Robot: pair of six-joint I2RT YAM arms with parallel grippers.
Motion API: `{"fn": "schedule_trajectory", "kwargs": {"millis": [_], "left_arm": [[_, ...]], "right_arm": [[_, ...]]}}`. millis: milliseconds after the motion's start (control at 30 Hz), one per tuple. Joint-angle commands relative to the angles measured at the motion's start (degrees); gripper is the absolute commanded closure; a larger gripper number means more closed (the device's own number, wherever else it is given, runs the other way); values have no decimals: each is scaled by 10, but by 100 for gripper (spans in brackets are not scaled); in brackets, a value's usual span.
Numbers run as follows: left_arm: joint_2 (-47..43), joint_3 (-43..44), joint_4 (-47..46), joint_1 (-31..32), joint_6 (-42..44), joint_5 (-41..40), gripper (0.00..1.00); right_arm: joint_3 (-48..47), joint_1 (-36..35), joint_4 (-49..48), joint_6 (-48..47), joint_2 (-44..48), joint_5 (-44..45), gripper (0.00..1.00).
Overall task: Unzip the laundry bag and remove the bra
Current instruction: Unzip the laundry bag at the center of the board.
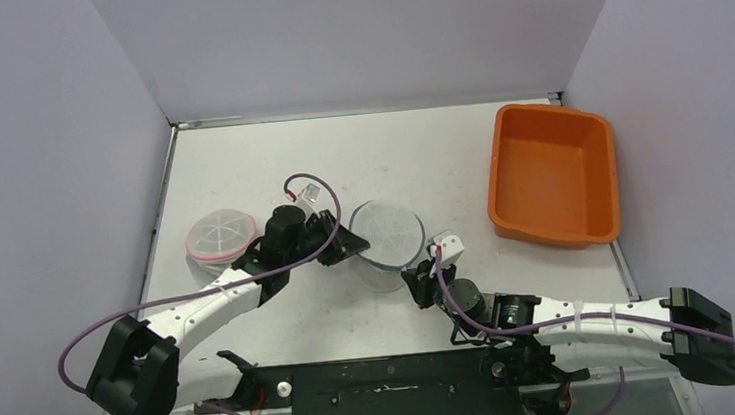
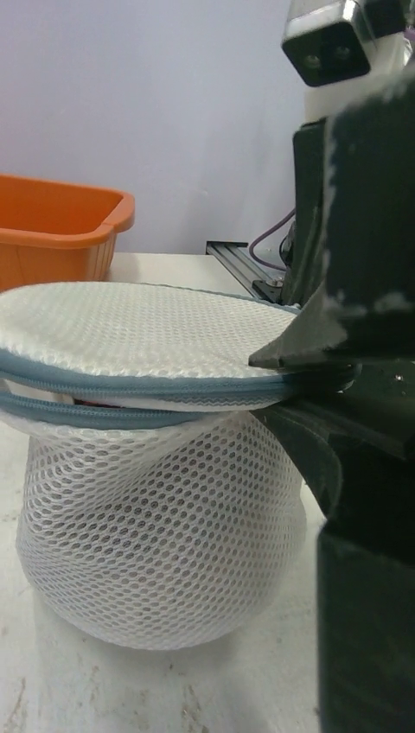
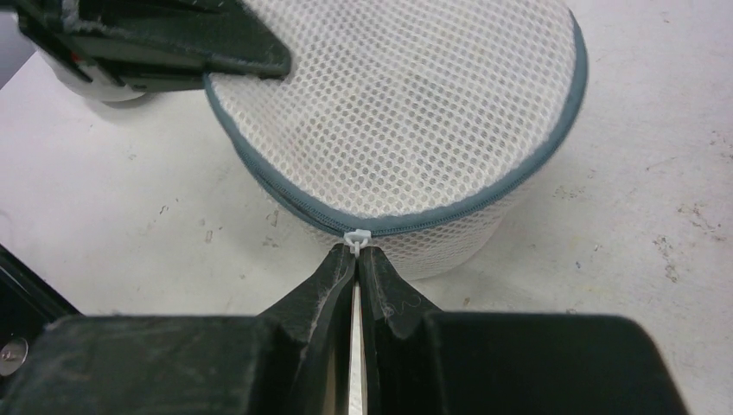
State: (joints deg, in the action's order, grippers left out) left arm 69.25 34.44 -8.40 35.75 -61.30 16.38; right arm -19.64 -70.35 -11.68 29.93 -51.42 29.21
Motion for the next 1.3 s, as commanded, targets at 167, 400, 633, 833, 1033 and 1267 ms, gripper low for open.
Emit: {"fn": "schedule_trajectory", "kwargs": {"millis": [167,400,633,833,1033,1267], "left_arm": [[76,114,63,-20,82,34,22],[-52,54,233,-25,72,-31,4],[-216,-5,293,-20,7,-52,4],[-226,-55,173,3,-68,-58,4],[-136,-62,50,46,-110,-43,1],[-131,-54,51,50,-111,-103,27]], "right_arm": [[-14,-14,-88,-1,-62,-12,95],[-54,-16,-127,-17,-116,-47,95],[-84,-16,-169,-33,-169,-83,95],[-105,-17,-180,-40,-202,-116,95],[-112,-19,-176,-43,-212,-152,95],[-102,-24,-158,-45,-186,-145,95]]}}
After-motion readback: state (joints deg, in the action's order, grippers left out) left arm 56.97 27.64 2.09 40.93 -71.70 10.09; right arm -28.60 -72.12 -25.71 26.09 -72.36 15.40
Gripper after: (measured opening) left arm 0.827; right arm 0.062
